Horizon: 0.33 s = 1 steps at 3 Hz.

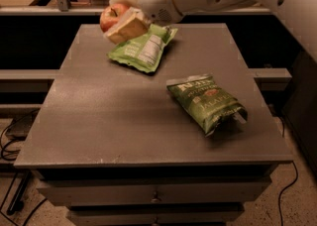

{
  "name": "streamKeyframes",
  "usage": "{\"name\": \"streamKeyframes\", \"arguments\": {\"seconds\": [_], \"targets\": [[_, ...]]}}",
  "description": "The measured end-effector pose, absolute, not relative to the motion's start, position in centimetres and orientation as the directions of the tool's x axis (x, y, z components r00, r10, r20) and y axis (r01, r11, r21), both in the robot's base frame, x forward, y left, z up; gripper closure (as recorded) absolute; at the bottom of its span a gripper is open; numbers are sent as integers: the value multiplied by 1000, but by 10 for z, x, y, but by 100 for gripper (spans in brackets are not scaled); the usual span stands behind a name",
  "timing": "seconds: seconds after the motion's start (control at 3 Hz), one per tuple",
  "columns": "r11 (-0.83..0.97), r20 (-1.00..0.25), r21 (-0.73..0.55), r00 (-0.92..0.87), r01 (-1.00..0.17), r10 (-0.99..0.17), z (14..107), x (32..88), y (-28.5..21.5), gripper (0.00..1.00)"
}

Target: Pick apple

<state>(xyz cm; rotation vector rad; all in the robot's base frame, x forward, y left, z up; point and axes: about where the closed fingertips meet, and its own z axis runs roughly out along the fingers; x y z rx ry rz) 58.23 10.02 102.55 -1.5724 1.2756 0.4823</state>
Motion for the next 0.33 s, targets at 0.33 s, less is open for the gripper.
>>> {"name": "streamKeyframes", "arguments": {"seconds": [0.33], "targets": [[76, -786, -474, 383, -877, -485, 1041, 581, 96, 100]]}}
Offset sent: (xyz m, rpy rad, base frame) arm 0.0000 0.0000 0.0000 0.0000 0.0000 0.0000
